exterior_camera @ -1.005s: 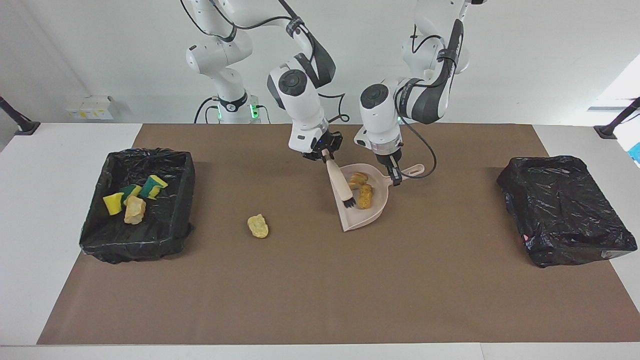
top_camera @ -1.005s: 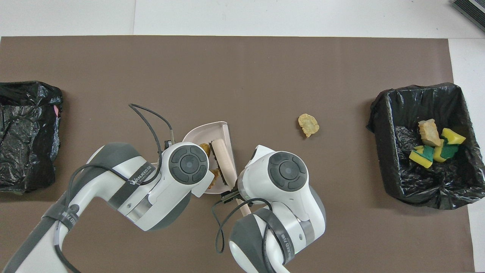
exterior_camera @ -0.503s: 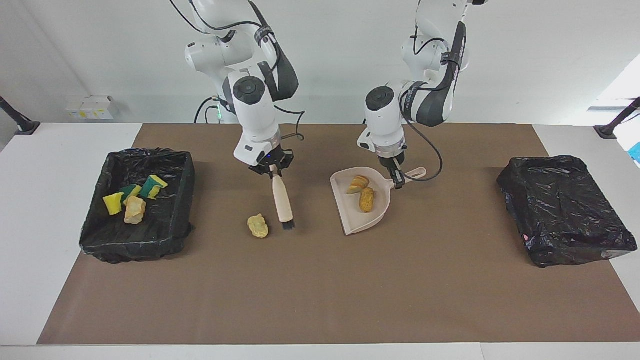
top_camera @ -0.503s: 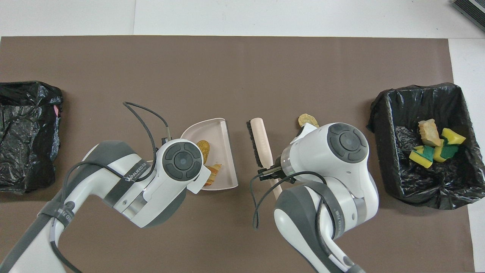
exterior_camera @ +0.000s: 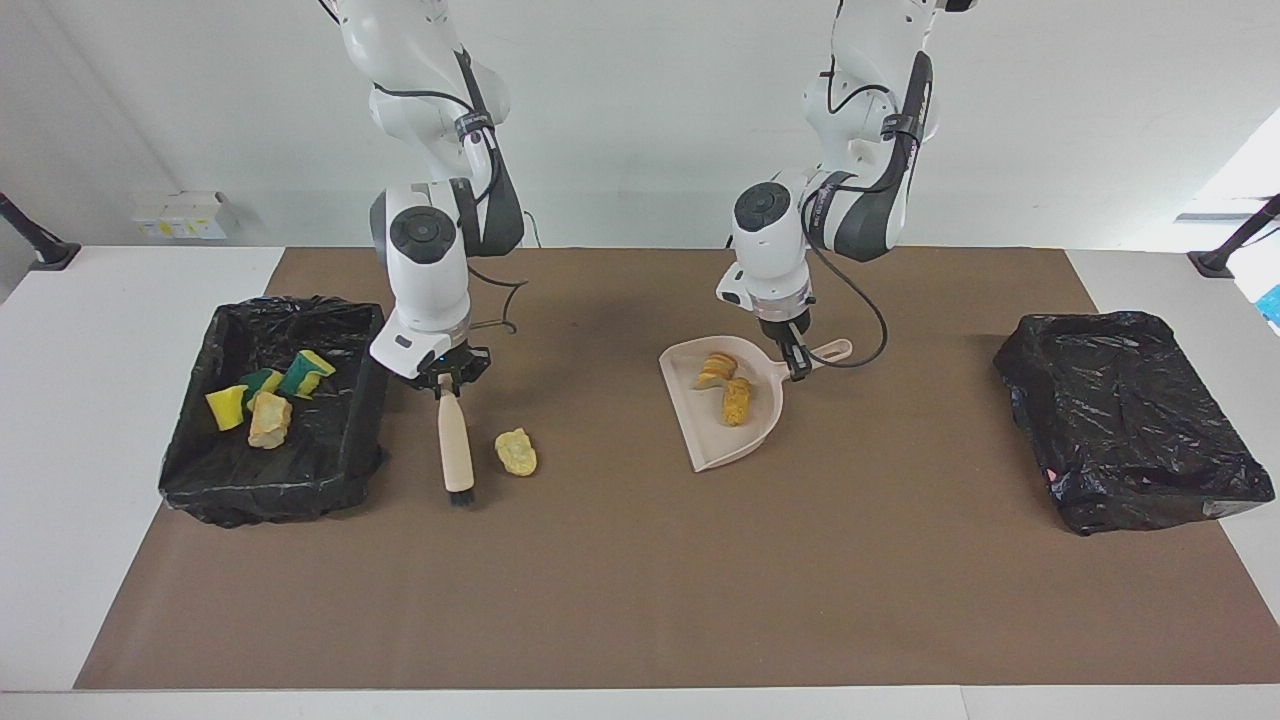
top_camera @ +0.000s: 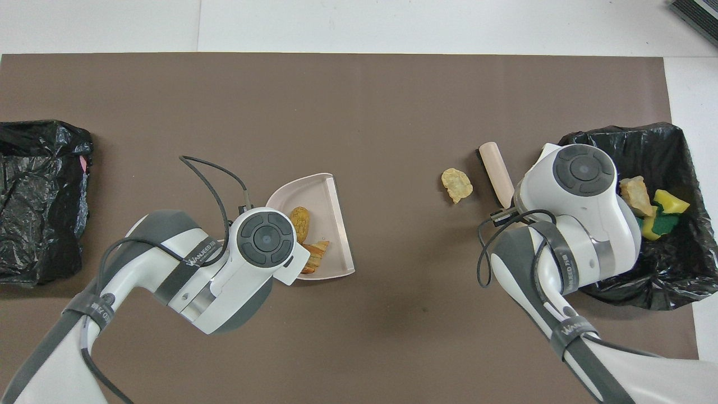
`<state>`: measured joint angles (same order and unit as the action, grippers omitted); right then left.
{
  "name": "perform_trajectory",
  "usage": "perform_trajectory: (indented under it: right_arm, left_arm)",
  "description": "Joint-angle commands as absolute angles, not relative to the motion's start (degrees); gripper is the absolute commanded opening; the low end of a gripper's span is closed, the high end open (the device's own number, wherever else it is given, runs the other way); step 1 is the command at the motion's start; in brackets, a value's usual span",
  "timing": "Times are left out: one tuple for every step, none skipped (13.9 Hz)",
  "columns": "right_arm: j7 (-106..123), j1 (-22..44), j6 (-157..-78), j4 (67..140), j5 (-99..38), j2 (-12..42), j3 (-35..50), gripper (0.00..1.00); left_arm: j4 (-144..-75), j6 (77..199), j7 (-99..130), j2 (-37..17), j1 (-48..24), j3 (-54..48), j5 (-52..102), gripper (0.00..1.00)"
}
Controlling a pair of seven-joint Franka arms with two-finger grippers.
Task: Sweep and dump trash in bin
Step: 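Move the brush with the right gripper behind the last tan bit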
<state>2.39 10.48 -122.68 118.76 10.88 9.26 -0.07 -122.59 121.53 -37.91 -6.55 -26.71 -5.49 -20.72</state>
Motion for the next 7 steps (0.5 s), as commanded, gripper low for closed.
perform_trajectory:
  right_arm:
    - [4.92,15.01,-122.87,119.53,6.88,8.70,1.23,0.00]
    - [4.83,15.99,-122.96,119.44,5.72,8.79,1.23,0.00]
    - [3.62,16.78,-123.22,119.44,5.28,9.05,1.23,0.00]
    - [0.99,18.44,-123.31,119.27,4.58,9.57,1.23,0.00]
    - [-2.51,20.98,-123.48,119.27,3.53,10.02,1.23,0.00]
    - [-6.46,23.35,-123.49,119.27,2.38,10.54,1.23,0.00]
    - [-9.37,25.21,-123.75,119.18,0.98,10.89,1.23,0.00]
  left_arm:
    - [-123.75,122.43,-37.18,-6.68,-26.81,-5.63,-20.65,0.00]
    - [-123.75,122.43,-37.18,-6.68,-26.81,-5.63,-20.65,0.00]
    - [-123.75,122.34,-37.18,-6.68,-26.81,-5.63,-20.65,0.00]
    - [-123.75,122.26,-37.18,-6.68,-26.81,-5.63,-20.65,0.00]
    - [-123.75,122.26,-37.18,-6.68,-26.89,-5.63,-20.65,0.00]
    - [-123.75,122.17,-37.18,-6.68,-26.89,-5.63,-20.65,0.00]
    - [-123.75,122.17,-37.18,-6.59,-26.89,-5.63,-20.65,0.00]
